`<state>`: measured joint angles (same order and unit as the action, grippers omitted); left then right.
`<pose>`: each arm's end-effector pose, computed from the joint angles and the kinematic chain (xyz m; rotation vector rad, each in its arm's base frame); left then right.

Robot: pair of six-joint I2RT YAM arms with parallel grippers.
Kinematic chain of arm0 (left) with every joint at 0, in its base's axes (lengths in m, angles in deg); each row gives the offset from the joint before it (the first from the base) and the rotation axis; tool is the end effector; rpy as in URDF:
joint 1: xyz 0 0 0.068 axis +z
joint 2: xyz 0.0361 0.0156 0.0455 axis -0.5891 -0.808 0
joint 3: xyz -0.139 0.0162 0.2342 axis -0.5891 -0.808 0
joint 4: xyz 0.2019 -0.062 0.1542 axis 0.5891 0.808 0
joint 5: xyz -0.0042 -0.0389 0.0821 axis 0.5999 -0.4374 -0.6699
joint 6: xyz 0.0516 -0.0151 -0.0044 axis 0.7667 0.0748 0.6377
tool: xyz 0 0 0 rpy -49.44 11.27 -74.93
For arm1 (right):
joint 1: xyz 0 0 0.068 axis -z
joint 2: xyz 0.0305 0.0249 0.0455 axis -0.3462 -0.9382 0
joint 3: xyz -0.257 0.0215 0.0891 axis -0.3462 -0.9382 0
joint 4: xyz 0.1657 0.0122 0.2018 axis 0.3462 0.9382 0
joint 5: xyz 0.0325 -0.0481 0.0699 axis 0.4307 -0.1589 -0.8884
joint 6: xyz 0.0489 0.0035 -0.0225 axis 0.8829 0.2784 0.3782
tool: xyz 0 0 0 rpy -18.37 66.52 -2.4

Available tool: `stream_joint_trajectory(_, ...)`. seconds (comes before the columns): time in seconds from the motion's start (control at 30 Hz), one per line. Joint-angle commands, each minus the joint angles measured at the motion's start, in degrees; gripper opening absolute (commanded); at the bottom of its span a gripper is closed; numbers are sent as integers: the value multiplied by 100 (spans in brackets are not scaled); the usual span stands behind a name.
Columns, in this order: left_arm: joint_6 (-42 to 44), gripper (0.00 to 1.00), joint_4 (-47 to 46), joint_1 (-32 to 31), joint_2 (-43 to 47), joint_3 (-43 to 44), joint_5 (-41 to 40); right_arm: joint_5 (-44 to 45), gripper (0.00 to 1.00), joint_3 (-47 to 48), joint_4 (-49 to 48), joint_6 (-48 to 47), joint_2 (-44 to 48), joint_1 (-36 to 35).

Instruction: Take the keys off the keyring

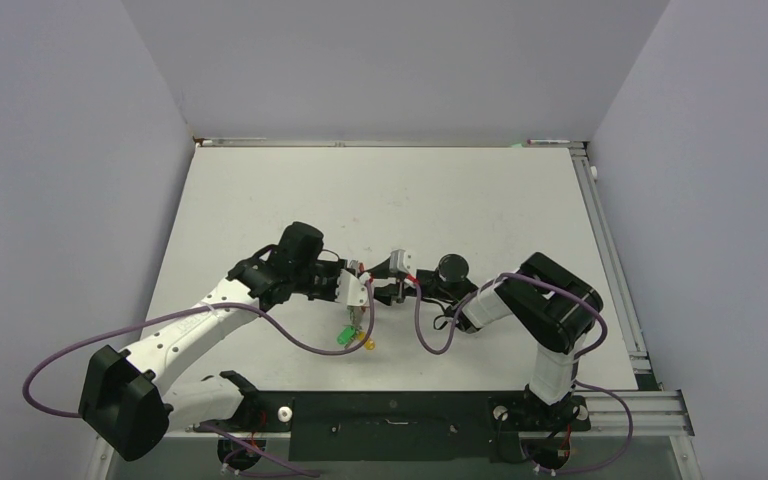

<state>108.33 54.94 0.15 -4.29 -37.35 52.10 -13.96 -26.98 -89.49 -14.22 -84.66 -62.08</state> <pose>0.1855 -0.1505 0.2583 1.8903 1.4072 -0.2255 0.2166 0.2297 0.1630 -1.2412 1.0414 1.1155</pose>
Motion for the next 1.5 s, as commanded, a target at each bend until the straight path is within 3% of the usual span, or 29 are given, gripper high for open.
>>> stream_joint_trajectory(0.0,128,0,-52,-97,51,261,205,-162,33,205,101,-341,238,-81)
stream_joint_trajectory(0.27,48,0,-92,-202,-26,242,155,-161,31,286,467,-585,291,-147)
stream_joint_trajectory(0.4,36,0,-123,-211,-77,281,126,-152,24,206,722,-909,383,-144)
stream_joint_trajectory(0.8,4,0,-116,-246,-282,434,41,-124,23,180,1432,-1517,674,-200)
stream_joint_trajectory(0.97,-3,0,-98,-264,-312,467,13,-74,16,153,1560,-1667,770,-237)
stream_joint_trajectory(1.13,-96,0,-86,-281,-319,470,-19,84,5,222,1635,-1501,824,-258)
stream_joint_trajectory(1.47,-720,0,-325,4,-480,265,-216,418,5,-43,470,-299,812,-226)
